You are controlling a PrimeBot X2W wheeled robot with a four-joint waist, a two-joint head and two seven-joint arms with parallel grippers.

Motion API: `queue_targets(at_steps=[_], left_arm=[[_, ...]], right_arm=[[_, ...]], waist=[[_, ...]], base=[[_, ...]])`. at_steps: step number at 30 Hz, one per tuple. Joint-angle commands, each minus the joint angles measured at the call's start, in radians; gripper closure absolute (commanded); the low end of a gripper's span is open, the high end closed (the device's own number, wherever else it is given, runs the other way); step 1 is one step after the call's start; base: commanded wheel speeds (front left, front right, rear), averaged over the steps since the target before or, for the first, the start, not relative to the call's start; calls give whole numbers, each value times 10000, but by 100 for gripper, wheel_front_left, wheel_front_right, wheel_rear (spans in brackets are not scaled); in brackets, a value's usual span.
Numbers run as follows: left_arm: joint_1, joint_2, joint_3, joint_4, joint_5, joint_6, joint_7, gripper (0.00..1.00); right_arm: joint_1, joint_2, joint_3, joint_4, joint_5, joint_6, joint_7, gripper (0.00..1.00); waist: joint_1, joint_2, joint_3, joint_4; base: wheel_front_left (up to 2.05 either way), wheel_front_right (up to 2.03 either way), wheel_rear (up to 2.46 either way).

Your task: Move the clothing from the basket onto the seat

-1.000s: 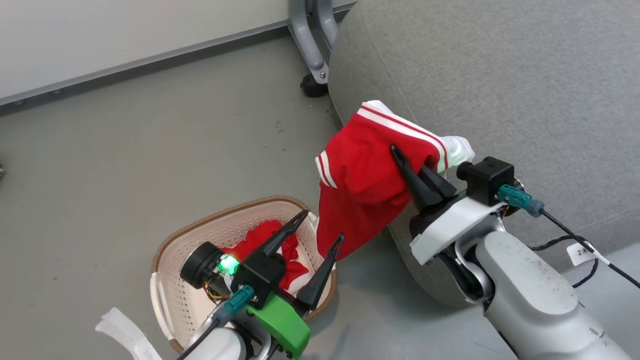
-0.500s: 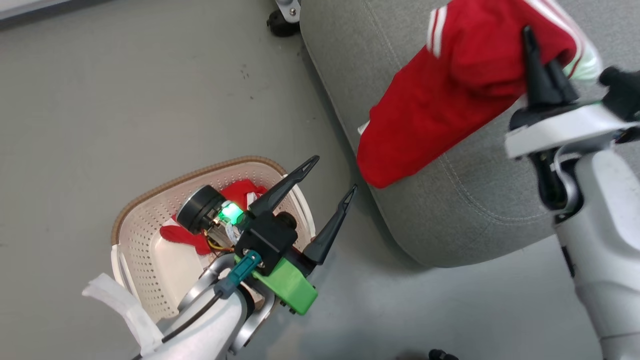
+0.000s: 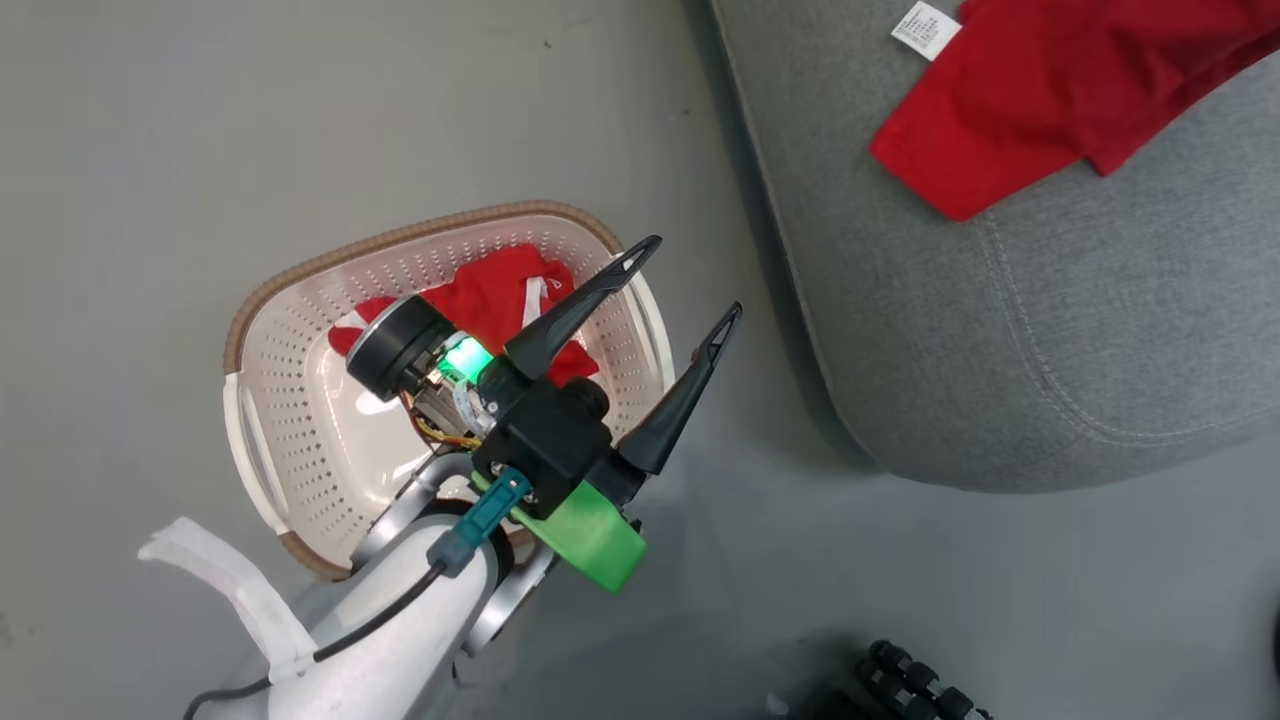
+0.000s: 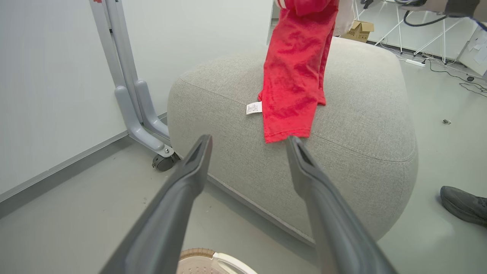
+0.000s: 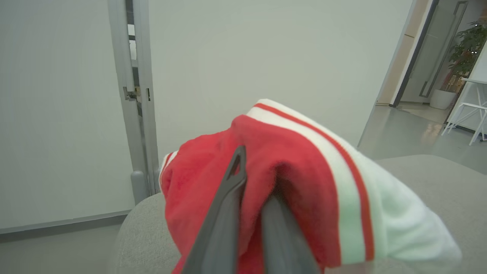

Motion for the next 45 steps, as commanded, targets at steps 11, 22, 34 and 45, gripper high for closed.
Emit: queue_targets(at_steps=[11,22,34,45], left_arm=[[-414,34,-82,81,68,4,-53,0],[-30,-134,75,658,-235,268,-735,0],[697,-375,852,1382,-953,971,-1675,0],[1373,-691,2470,1469,-1520,1753,-1973,0]], right_arm=[[572,853,-620,2458,-229,-3,-26,0],[2786,1913,-1556,844,-554,-3,-27,0],[4996,3123,-600,-1927,-1342,-4,-27,0],[6391,3496,652,-3638,-1602,-4,-28,0]], waist=[[-2,0,877,484],[-2,0,-162,548],[-2,0,-1576,1117],[-2,0,-2431,2285]], base=[[0,0,0],[0,0,0],[0,0,0],[0,0,0]])
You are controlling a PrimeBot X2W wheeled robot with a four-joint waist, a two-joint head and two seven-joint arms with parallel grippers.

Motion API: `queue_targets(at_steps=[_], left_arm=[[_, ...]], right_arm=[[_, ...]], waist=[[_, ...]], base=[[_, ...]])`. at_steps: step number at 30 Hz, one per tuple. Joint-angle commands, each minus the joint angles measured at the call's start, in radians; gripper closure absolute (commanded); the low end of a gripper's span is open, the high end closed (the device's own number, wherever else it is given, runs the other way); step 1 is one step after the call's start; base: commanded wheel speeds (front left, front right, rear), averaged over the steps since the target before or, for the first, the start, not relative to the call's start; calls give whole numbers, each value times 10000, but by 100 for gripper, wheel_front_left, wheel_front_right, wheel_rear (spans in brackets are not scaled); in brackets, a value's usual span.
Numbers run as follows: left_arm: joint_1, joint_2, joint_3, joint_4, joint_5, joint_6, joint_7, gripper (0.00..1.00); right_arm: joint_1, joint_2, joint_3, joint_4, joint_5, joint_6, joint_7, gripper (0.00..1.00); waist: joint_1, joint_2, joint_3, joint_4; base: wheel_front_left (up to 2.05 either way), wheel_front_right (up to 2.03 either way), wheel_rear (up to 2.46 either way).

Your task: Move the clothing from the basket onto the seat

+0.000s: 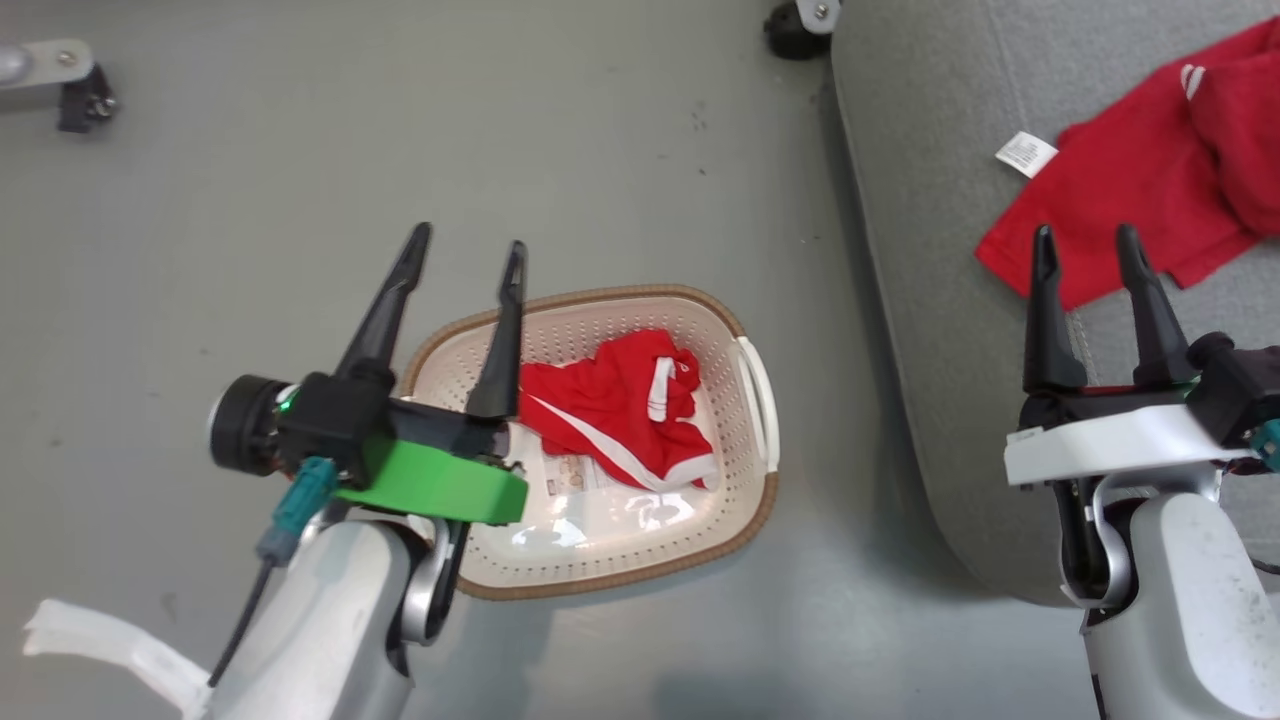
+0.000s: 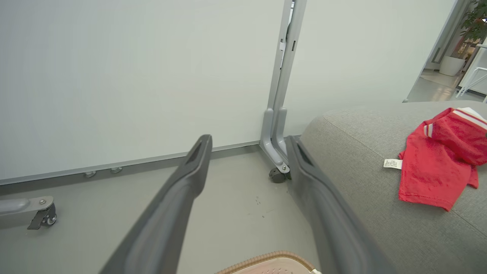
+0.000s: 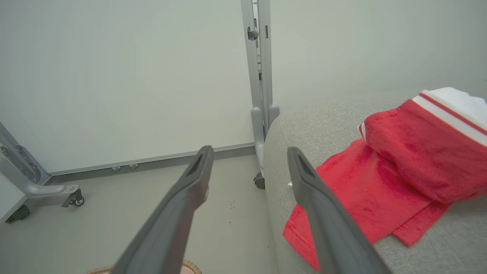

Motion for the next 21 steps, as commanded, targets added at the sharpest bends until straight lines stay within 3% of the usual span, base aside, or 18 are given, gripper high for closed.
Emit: queue_targets(at_steps=[1,12,21], left_arm=[[204,-31,279,-127,12,117,-29,0],[1564,-113,2188,-552,481,34,-25,0],[2625,-394,2881,-569,1138,-256,-26,0]], right_arm=[[248,18,140,-156,-64,-3,-26,0],[1084,-129,603,-972,-285,-3,398,0],[1901,-144,680,-1400,-401,-3,827,0]], waist=[[0,0,-493,567],[0,0,-1271,1295],[0,0,-1914,1327]], base=[[0,0,0],[0,0,0],[0,0,0]])
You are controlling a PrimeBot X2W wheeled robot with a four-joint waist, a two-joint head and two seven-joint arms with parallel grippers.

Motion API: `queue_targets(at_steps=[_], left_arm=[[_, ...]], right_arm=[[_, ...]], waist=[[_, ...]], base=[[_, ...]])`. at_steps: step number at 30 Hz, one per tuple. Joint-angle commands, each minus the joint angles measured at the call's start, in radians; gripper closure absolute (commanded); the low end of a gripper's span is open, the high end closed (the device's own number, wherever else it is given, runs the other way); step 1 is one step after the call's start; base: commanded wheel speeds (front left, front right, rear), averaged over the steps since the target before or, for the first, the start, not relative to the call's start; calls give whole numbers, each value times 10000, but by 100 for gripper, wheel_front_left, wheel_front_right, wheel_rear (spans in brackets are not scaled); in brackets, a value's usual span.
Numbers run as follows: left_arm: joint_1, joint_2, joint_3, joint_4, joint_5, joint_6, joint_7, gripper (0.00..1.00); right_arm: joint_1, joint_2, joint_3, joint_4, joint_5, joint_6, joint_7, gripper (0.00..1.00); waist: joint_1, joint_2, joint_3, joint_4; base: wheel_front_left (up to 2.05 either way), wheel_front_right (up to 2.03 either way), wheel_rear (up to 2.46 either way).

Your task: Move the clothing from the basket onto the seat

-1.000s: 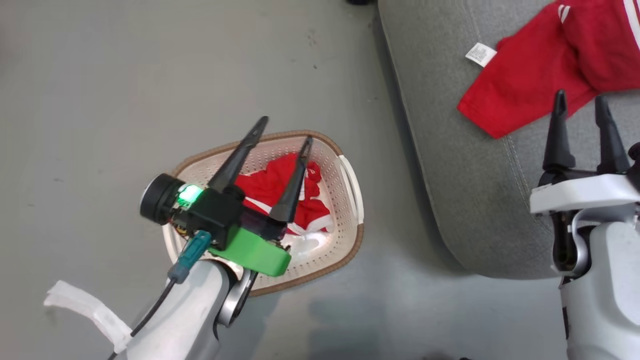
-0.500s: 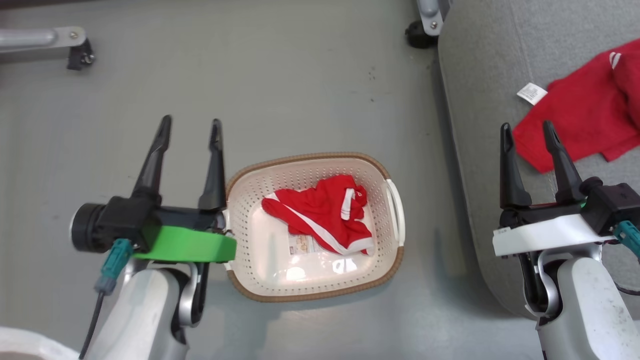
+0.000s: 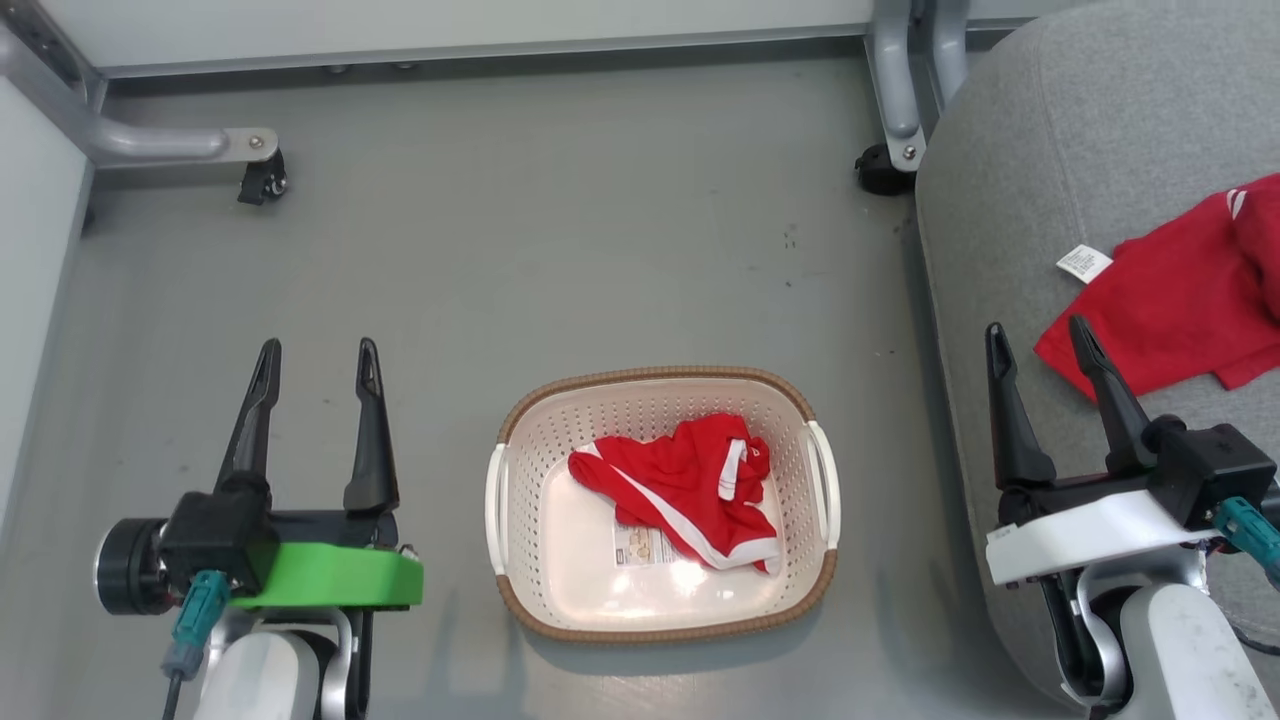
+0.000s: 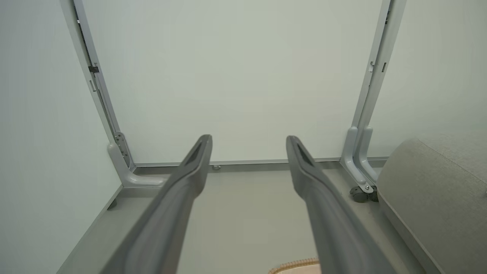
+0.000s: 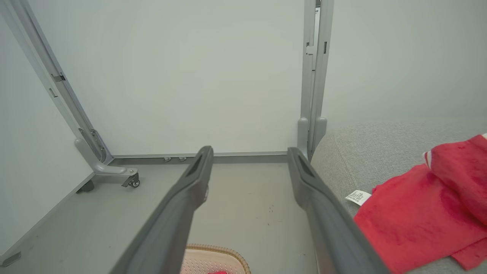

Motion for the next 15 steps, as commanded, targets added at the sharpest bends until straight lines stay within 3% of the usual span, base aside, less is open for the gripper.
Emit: queue_targets(at_steps=[1,15], left_arm=[[256,-102,69,54,92,-78,-4,0],[944,-592,267,716,581,-752,-6,0]], right_arm=[[240,-12,-19,-100,-56,-3,63,0],[1205,175,-56,-342,-68,-3,464,0]], waist=[[1,0,-275,28],[1,0,-966,-47]], base=[[0,0,0],[0,0,0]])
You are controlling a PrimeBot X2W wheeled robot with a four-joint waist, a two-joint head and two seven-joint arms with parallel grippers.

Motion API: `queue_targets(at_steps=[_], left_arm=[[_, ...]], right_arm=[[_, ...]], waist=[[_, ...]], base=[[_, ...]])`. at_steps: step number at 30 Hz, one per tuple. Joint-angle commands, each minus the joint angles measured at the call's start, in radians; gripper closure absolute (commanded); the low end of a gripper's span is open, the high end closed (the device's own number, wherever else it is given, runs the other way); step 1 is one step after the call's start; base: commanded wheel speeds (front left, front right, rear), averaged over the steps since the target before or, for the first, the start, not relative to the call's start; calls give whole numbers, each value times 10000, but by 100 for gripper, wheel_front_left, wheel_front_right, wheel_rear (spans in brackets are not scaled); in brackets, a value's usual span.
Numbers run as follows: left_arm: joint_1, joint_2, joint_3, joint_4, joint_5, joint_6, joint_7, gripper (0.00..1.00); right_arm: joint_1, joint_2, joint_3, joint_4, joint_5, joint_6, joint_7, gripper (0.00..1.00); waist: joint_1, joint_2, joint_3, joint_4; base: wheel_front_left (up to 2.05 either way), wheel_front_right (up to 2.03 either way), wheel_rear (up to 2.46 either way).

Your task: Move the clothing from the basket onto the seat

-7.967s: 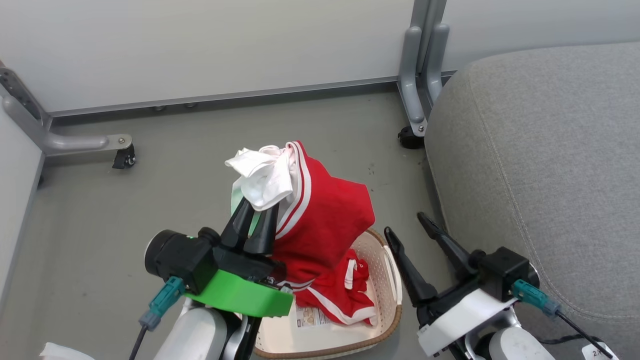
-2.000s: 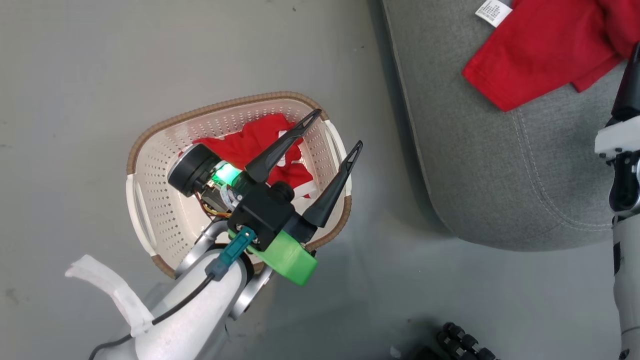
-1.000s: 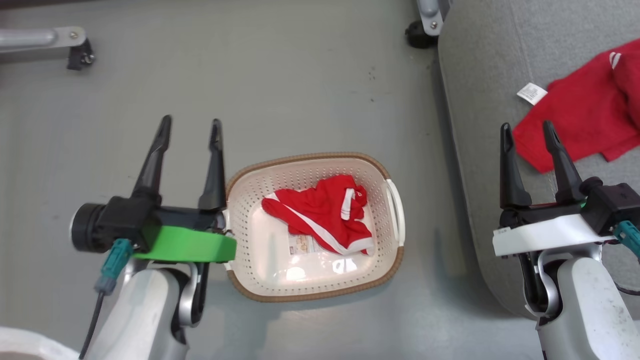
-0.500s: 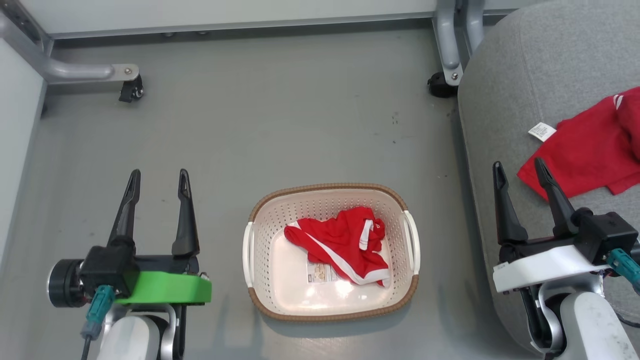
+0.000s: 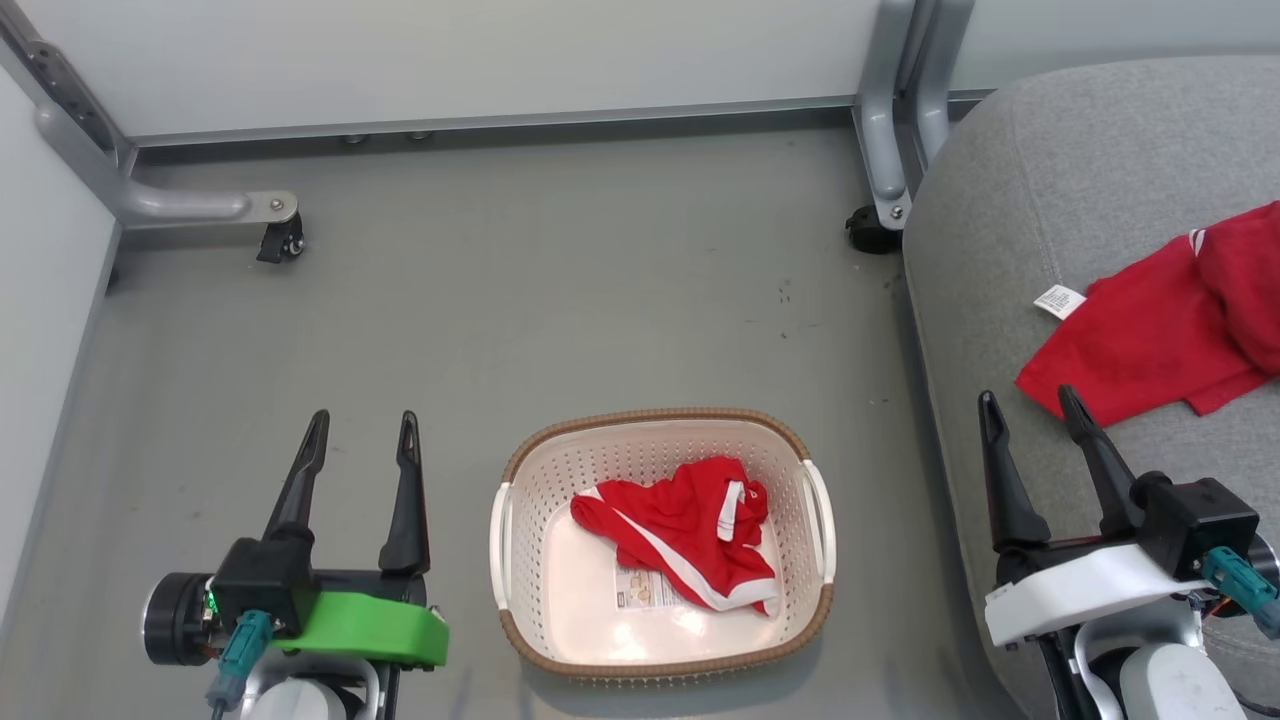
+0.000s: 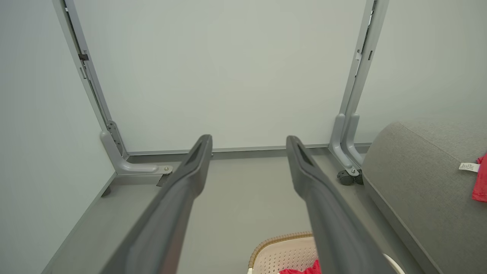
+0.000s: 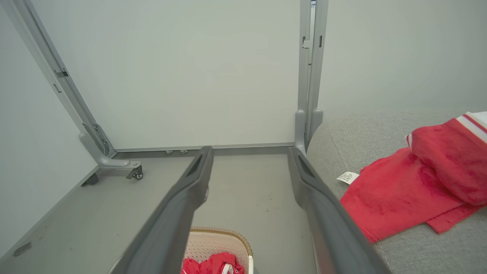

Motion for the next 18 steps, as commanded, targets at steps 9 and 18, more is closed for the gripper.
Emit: queue_targets(at_steps=[9,18], left_arm=[[254,-203,203,429,173,-245,-6,0],[180,-329,361,502,321,-385,-6,0]], right_arm=[[286,73,48,-112,-9,-3,184,0],[286,97,131,-140,-51,-3,220,0]], waist=[[1,0,-234,-82],[1,0,-227,-81]], base=[[0,0,0],[0,0,0]])
